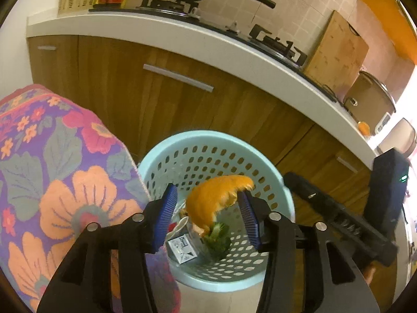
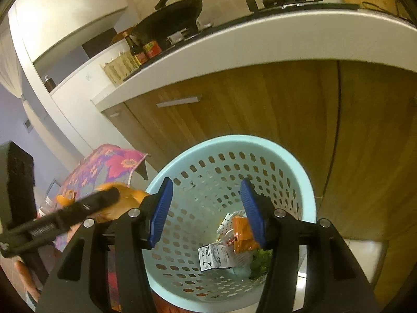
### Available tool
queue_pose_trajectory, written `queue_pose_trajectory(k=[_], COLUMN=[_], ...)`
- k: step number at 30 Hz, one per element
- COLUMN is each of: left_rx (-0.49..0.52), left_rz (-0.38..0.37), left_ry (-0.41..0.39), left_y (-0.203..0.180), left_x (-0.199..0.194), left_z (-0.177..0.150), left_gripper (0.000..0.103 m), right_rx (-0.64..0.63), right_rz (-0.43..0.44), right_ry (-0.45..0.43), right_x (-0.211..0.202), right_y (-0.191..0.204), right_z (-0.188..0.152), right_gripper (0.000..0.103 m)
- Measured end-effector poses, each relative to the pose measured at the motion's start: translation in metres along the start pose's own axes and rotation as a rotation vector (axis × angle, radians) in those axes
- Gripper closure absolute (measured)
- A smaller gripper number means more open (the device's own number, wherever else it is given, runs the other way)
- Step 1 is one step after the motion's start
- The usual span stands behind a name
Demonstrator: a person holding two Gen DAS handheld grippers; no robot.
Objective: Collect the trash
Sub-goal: 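Open both grippers to drop the peel and bok choy into the wastebasket, then move both open grippers back to the table toward the bottle and peel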
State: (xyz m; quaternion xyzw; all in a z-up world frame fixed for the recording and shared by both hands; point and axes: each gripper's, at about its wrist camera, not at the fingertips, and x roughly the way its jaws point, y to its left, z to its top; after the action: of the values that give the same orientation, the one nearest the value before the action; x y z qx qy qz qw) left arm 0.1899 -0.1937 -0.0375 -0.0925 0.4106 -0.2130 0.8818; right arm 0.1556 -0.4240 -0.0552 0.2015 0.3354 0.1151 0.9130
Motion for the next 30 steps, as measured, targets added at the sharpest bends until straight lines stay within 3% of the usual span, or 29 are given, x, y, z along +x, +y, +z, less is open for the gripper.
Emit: queue_pose_trajectory(k=[4, 21, 27, 30], left_rx=[-0.013, -0.051, -0.1, -0.126], left_rz=[-0.029, -0.023, 0.021, 0.04], left_ry=[0.011, -0.098, -0.187, -0.223], left_y=[0.007, 0.034, 0.061, 0.076], left_x=[-0.001, -0.064, -0.103, -0.121], left_z=[-0.003, -0.01, -0.014, -0.017], left_gripper=[0.056, 0.054, 0.039, 0.038], right_rx=[-0.01, -0.118, -0.196, -0.236], right_rz=[0.007, 0.037, 0.057, 0.068], right_ry=[-0.008, -0.029, -0.025, -0.028], right_x=[-0.004, -0.019, -0.018, -0.018], right_y=[0.006, 0.063, 0.104, 0.124], right_z=[0.002, 0.004, -0.002, -0.004], right_gripper=[0.053, 0.053, 0.05, 0.046])
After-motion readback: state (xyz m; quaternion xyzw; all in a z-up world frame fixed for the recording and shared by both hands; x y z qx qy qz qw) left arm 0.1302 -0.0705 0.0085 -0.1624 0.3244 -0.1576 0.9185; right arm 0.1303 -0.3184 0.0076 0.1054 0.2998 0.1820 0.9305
